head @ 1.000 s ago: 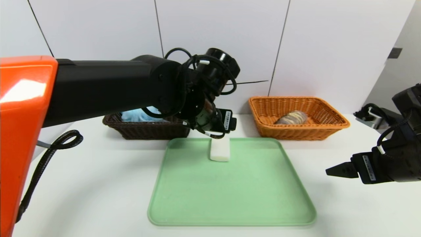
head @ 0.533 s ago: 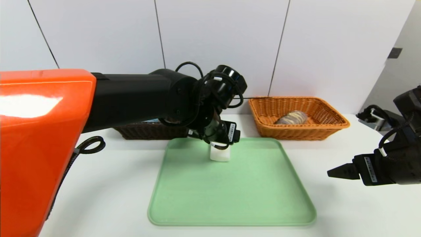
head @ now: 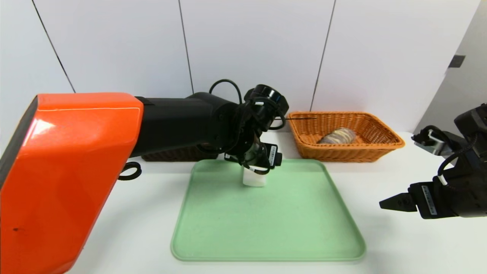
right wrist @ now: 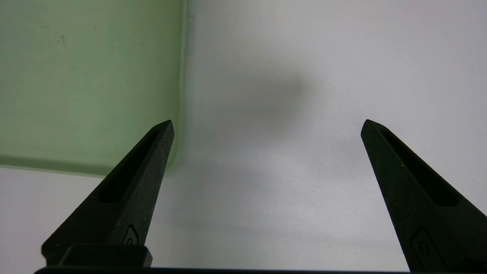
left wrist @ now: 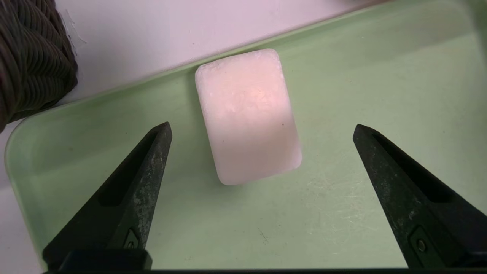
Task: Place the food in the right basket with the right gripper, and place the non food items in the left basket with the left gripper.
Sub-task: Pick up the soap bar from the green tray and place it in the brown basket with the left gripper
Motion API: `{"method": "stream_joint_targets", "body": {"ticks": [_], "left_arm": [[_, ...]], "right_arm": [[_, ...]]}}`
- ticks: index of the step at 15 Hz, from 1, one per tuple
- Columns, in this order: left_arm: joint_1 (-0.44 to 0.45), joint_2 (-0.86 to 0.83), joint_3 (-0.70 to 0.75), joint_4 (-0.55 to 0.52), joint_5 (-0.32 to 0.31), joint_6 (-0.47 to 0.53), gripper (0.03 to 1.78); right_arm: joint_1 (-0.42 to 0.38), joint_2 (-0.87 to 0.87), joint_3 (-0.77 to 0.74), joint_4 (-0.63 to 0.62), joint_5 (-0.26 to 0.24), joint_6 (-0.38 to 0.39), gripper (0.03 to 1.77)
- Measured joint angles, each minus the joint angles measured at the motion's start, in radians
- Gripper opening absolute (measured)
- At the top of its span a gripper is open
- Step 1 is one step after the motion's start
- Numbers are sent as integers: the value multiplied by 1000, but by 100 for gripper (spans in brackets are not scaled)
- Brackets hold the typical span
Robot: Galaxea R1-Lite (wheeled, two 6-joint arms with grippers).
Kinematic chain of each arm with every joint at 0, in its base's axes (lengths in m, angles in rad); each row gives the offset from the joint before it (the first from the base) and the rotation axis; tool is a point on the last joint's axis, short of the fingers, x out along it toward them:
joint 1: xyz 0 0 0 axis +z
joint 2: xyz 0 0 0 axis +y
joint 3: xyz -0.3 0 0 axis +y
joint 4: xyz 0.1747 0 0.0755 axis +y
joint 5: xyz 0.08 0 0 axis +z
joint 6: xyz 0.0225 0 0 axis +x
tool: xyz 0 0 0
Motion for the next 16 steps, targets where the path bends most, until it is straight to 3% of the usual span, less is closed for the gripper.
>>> {"method": "stream_joint_targets", "body": {"ticks": [5,8,16], "left_arm": [[2,30,0,-1,-4,-9,169],[2,44,-1,-3,-1,-71,169],[22,69,-1,-19,48,-118,169]], "right_arm": [[1,6,7,0,1,0,170],[1,6,14,0,1,1,170],[10,9,29,-2,1,1,170]]}}
